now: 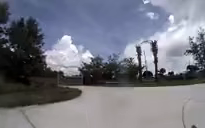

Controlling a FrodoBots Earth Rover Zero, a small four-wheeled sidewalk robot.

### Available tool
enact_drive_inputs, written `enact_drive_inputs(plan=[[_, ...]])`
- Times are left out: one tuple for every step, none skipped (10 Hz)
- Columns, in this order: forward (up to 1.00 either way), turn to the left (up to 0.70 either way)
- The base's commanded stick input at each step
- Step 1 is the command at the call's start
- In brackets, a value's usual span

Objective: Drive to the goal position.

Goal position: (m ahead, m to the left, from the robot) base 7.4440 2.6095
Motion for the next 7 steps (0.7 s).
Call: enact_drive_inputs(plan=[[0.85, 0.0], [0.85, 0.0], [0.85, 0.0], [0.85, 0.0], [0.85, 0.0], [0.85, 0.34], [0.85, 0.34]])
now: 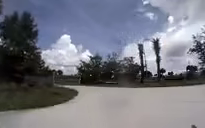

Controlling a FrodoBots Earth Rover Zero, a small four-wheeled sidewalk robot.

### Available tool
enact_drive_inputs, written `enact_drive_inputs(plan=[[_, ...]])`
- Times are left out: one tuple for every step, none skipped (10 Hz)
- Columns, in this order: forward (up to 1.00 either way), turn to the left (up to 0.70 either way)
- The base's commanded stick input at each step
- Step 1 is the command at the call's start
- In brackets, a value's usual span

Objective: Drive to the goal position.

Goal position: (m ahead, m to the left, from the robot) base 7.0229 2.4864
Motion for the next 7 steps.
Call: enact_drive_inputs(plan=[[0.85, 0.34], [0.85, 0.19], [0.85, 0.0], [0.85, 0.0], [0.85, 0.0], [0.85, 0.0], [0.85, 0.0]])
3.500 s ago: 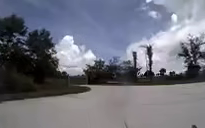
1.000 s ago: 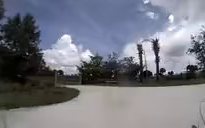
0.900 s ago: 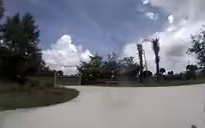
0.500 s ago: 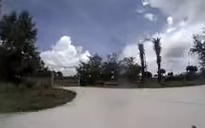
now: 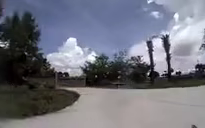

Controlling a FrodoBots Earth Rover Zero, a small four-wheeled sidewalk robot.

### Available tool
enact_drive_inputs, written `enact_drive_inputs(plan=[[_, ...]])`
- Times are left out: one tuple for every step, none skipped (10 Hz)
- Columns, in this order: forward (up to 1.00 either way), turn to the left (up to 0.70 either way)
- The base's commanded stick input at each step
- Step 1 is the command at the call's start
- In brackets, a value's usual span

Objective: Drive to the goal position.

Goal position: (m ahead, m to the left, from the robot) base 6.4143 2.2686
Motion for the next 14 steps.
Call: enact_drive_inputs(plan=[[0.85, 0.0], [0.85, 0.0], [0.85, 0.0], [0.85, 0.0], [0.85, 0.0], [0.85, 0.0], [0.85, 0.0], [0.85, 0.0], [0.85, 0.0], [0.85, 0.0], [0.85, 0.0], [0.85, 0.0], [0.85, 0.0], [0.85, 0.0]])
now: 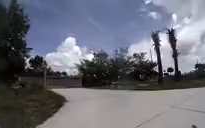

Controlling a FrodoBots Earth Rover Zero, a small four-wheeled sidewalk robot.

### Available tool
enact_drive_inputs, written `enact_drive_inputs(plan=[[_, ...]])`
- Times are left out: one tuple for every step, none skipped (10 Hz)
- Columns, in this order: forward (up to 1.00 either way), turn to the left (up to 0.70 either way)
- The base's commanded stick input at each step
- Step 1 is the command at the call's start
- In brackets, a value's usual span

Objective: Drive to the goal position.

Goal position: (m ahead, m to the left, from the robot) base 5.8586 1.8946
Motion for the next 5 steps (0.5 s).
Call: enact_drive_inputs(plan=[[0.85, 0.18], [0.85, 0.34], [0.85, 0.34], [0.85, 0.34], [0.85, 0.34]])
